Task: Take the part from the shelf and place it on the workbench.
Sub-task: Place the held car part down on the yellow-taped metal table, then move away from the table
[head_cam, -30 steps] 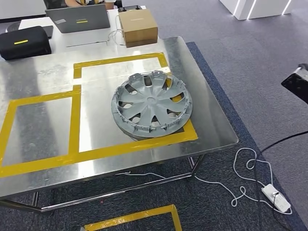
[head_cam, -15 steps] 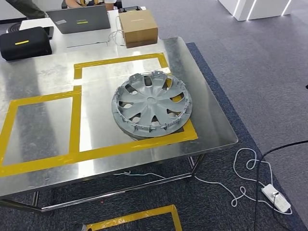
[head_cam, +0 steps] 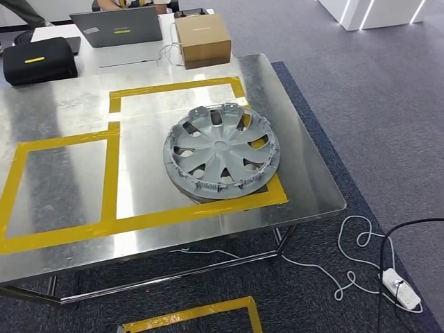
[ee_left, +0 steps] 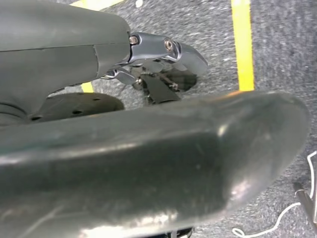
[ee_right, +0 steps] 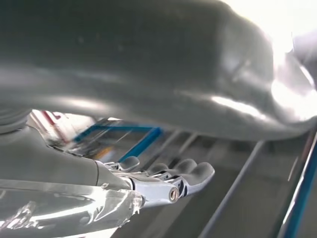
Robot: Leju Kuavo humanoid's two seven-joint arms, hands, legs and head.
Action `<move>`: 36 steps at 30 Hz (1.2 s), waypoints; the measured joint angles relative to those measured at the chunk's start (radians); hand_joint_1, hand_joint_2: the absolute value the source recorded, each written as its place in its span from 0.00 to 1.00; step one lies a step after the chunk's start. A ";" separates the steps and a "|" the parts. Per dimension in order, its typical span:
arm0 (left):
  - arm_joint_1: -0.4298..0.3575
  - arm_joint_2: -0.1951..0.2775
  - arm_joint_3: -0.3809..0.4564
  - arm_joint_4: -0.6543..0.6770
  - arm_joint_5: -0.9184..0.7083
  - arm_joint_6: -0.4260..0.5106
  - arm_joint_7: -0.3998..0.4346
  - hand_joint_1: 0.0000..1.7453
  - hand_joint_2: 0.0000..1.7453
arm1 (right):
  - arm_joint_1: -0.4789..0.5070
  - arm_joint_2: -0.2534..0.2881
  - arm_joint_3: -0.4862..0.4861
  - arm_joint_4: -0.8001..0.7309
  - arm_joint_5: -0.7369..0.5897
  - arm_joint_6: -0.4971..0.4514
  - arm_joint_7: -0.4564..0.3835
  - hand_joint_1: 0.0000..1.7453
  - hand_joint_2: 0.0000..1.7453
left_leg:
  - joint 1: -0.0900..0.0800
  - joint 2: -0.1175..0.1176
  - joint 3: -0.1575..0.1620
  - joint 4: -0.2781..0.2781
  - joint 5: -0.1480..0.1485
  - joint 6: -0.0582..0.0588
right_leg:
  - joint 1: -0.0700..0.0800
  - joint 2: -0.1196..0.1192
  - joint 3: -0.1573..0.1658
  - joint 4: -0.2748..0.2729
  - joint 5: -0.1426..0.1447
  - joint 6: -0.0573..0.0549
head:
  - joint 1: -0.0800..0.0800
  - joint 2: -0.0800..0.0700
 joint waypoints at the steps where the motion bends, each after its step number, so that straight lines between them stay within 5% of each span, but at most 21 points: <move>1: 0.001 -0.004 0.006 0.000 0.013 0.002 0.006 0.00 0.00 | 0.032 0.050 -0.085 -0.014 -0.065 -0.041 -0.055 0.00 0.00 | 0.000 0.000 0.000 0.000 -0.001 -0.001 | 0.000 0.001 0.000 0.000 -0.001 0.000 | 0.001 0.000; 5: -0.005 -0.022 0.042 0.000 0.071 0.023 0.060 0.00 0.00 | 0.111 0.290 -0.332 -0.005 -0.260 -0.216 -0.225 0.00 0.00 | 0.001 0.005 0.004 0.000 -0.008 -0.003 | 0.000 0.007 0.001 0.000 -0.003 -0.002 | 0.000 0.000; 13: -0.012 -0.043 0.097 0.000 0.111 0.054 0.017 0.00 0.00 | 0.100 0.696 -0.670 0.449 -0.532 -0.461 -0.262 0.00 0.00 | 0.002 0.007 0.009 -0.001 -0.010 -0.004 | 0.002 0.011 0.005 0.000 -0.005 -0.004 | 0.003 0.000; 14: -0.012 -0.043 0.099 0.000 0.110 0.056 0.016 0.00 0.00 | 0.099 0.724 -0.688 0.497 -0.529 -0.478 -0.239 0.00 0.25 | 0.002 0.009 0.009 -0.001 -0.010 -0.005 | 0.002 0.012 0.006 0.000 -0.005 -0.004 | 0.003 0.000; 17: -0.015 -0.046 0.104 0.000 0.109 0.062 0.015 0.00 0.00 | 0.091 0.775 -0.720 0.638 -0.521 -0.519 -0.163 0.00 1.00 | 0.004 0.011 0.012 -0.002 -0.009 -0.006 | 0.004 0.014 0.006 0.000 -0.005 -0.005 | 0.003 0.000; 22: -0.016 -0.051 0.117 0.000 0.112 0.071 0.013 0.00 0.00 | 0.068 0.816 -0.756 0.885 -0.538 -0.532 -0.113 0.00 1.00 | 0.004 0.011 0.013 -0.002 -0.009 -0.007 | 0.004 0.014 0.008 0.000 -0.005 -0.006 | 0.004 0.000; 30: -0.017 -0.053 0.120 0.000 0.100 0.057 0.015 0.00 0.00 | 0.044 0.787 -0.753 1.297 -0.520 -0.503 0.003 0.00 1.00 | 0.004 0.011 0.013 -0.002 -0.009 -0.007 | 0.003 0.014 0.008 0.000 -0.005 -0.006 | 0.003 0.000; 36: -0.017 -0.053 0.113 0.000 0.057 -0.014 -0.012 0.00 0.00 | 0.037 0.750 -0.696 1.545 -0.473 -0.218 0.084 0.00 1.00 | 0.004 0.011 0.014 -0.002 -0.009 -0.007 | 0.003 0.014 0.009 0.000 -0.005 -0.006 | 0.003 0.000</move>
